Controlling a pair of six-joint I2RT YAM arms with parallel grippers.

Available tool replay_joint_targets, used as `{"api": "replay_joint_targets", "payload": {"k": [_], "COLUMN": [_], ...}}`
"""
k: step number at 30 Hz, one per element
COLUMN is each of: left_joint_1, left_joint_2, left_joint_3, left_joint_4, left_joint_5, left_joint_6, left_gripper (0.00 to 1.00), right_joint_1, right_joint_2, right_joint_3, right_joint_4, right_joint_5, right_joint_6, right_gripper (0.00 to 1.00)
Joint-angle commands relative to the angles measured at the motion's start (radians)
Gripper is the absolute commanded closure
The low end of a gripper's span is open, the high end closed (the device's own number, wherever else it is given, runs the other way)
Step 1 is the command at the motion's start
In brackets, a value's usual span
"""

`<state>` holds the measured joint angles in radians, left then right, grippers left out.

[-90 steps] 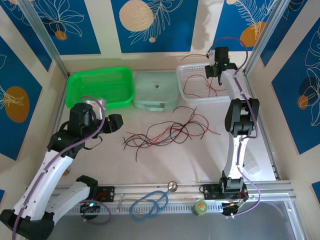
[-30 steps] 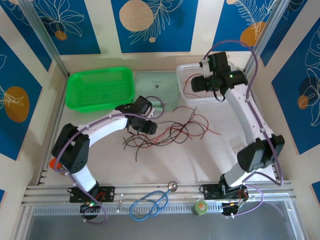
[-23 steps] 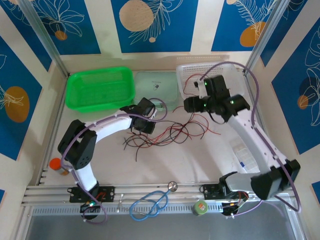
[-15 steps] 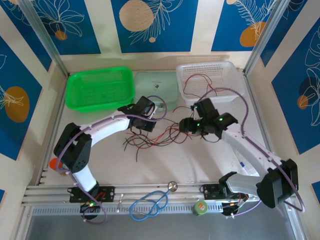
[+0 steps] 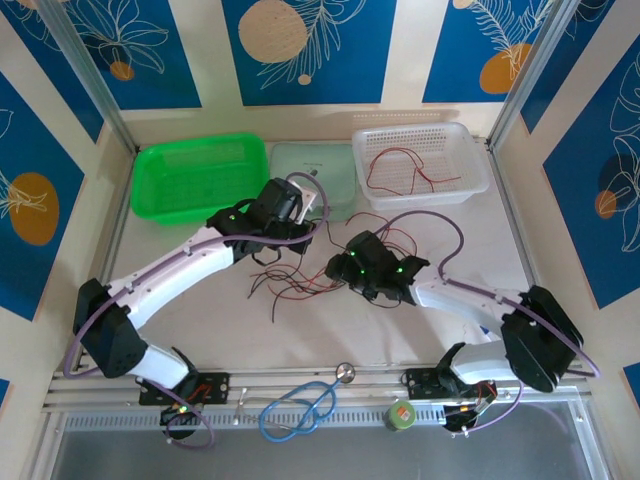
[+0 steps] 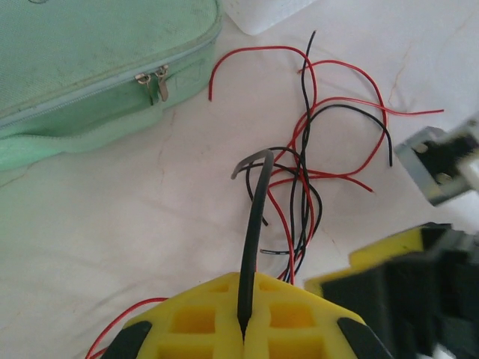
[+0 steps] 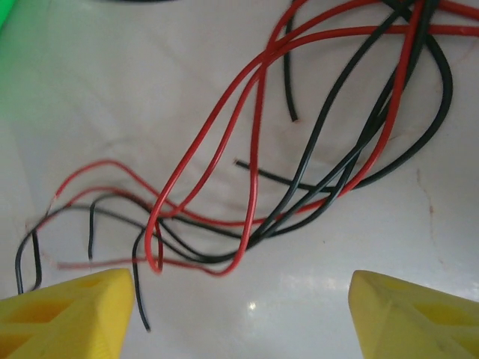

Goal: Untangle the cables

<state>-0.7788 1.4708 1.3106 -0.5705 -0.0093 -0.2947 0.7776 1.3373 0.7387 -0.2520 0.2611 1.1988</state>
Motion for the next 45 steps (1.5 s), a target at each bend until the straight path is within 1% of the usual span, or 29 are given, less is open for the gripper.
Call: {"api": "replay_joint_targets", "payload": {"k": [1,6,8,9,10,11,15,17,19,22,25,31,36,40,42,45], "left_joint_1": [-0.015,-0.026,-0.028,-0.027,-0.027,-0.028,-0.027,-0.028,-0.026,-0.024,-0.022,0.008,0.068,0.131,0.174,0.234], "left_joint_2": [-0.028,-0.059,-0.075,-0.086,-0.093,-0.105,-0.146,-0.156,-0.158,-0.155,-0.146,-0.121,-0.088,-0.065,-0.057,-0.04], "left_joint_3": [0.025,0.049,0.059,0.065,0.071,0.079,0.135,0.176,0.221,0.29,0.35,0.485,0.64,0.734,0.757,0.751], "left_joint_4": [-0.038,-0.051,-0.056,-0.06,-0.066,-0.074,-0.133,-0.173,-0.209,-0.259,-0.288,-0.33,-0.374,-0.379,-0.362,-0.29], "left_joint_5": [-0.016,-0.02,-0.025,-0.026,-0.03,-0.035,-0.11,-0.164,-0.214,-0.283,-0.348,-0.47,-0.554,-0.58,-0.576,-0.576], "left_joint_6": [-0.019,-0.014,-0.012,-0.013,-0.01,-0.007,0.018,0.033,0.048,0.07,0.104,0.166,0.206,0.256,0.28,0.328], "left_gripper": [1.0,1.0,1.0,1.0,1.0,1.0,1.0,1.0,1.0,1.0,1.0,1.0,1.0,1.0,1.0,1.0], "right_joint_1": [0.001,-0.005,-0.006,-0.006,-0.006,-0.006,-0.005,-0.002,0.005,0.016,0.021,0.004,-0.011,-0.017,-0.023,-0.025], "right_joint_2": [0.075,0.229,0.286,0.309,0.324,0.333,0.312,0.278,0.236,0.152,0.073,-0.029,-0.031,-0.005,0.011,0.033], "right_joint_3": [0.028,0.158,0.193,0.2,0.199,0.191,0.151,0.133,0.108,0.055,0.005,-0.051,-0.071,-0.076,-0.073,-0.056], "right_joint_4": [0.083,0.037,0.008,0.002,0.003,0.006,-0.024,-0.072,-0.121,-0.185,-0.234,-0.267,-0.257,-0.233,-0.214,-0.195], "right_joint_5": [0.09,0.126,0.133,0.132,0.128,0.126,0.142,0.163,0.186,0.223,0.242,0.238,0.226,0.214,0.202,0.186], "right_joint_6": [0.162,0.167,0.182,0.195,0.21,0.222,0.243,0.247,0.254,0.264,0.252,0.169,0.136,0.123,0.108,0.084], "right_gripper": [0.23,0.24,0.28,0.31,0.35,0.41,0.77,0.89,0.96,0.99,1.0,1.0,1.0,1.0,1.0,1.0]}}
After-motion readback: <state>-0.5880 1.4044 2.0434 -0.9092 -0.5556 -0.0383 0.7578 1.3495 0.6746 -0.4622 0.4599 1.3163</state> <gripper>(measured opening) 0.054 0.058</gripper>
